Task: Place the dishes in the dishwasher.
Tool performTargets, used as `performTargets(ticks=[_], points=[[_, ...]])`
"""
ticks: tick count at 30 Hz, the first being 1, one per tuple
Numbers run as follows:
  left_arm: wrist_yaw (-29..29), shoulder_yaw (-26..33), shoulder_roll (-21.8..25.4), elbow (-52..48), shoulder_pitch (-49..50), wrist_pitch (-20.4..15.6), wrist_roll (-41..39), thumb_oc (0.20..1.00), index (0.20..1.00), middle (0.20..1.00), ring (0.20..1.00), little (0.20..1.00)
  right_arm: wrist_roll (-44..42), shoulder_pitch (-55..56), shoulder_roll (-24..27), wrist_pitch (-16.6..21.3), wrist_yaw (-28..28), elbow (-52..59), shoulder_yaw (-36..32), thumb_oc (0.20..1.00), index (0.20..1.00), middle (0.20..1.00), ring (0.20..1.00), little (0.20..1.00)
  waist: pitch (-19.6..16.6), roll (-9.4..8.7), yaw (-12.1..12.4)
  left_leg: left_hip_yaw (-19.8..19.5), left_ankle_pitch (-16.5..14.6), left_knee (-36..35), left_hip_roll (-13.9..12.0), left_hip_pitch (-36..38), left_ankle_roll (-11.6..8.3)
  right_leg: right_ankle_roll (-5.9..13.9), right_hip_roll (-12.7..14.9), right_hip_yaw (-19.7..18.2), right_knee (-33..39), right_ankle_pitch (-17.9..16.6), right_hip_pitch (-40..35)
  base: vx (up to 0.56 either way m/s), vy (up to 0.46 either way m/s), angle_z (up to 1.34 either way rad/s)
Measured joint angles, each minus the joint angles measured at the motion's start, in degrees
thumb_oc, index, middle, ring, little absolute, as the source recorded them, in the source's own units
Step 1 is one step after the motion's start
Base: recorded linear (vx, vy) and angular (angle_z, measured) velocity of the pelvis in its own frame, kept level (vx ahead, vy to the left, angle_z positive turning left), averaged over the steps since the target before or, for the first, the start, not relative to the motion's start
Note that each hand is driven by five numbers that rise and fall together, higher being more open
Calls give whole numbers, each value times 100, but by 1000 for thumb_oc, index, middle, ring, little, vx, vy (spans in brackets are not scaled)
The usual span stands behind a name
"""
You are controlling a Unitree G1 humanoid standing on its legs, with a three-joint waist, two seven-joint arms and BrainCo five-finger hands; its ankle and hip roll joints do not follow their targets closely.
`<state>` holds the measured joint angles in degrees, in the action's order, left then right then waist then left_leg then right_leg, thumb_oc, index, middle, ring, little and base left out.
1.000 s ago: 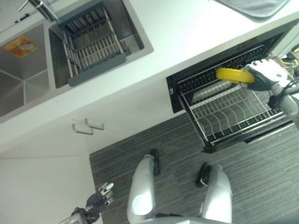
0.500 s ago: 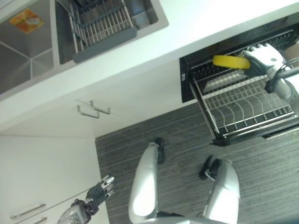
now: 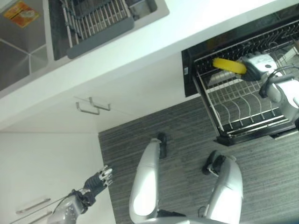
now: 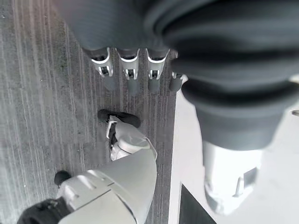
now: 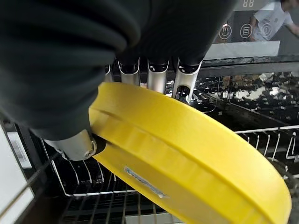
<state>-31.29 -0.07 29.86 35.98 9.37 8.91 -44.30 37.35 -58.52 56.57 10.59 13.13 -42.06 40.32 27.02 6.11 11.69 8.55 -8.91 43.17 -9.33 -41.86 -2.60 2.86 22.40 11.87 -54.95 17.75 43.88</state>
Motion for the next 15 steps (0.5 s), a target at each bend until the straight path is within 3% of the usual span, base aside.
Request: performTargets(ticks=[6,12,15], points=[[13,-4,-9,7,5,-7,-199,1000,1000,1000,1000,1000,30,-118,5,32,97,-245,116,200,200,200,200,200,3,21,0,-82,8,24,32,-167,-4,50,-14,-4,-37,11,167,-34,-19,-1],[17,-3,-40,-6,-28,-10,-204,1000,1000,1000,1000,1000,165,342,3,128,75,-389,-328,200,200,200,200,200,1,15,-20,-134,7,56,35,-202,-4,49,-41,11,-31,12,162,0,0,0],[28,-7,-39,-66,-112,-8,-205,1000,1000,1000,1000,1000,171,676,-245,85,-340,-880,-525,200,200,200,200,200,-1,5,-13,-160,0,96,36,-219,-3,103,-38,18,-72,59,160,0,0,0]])
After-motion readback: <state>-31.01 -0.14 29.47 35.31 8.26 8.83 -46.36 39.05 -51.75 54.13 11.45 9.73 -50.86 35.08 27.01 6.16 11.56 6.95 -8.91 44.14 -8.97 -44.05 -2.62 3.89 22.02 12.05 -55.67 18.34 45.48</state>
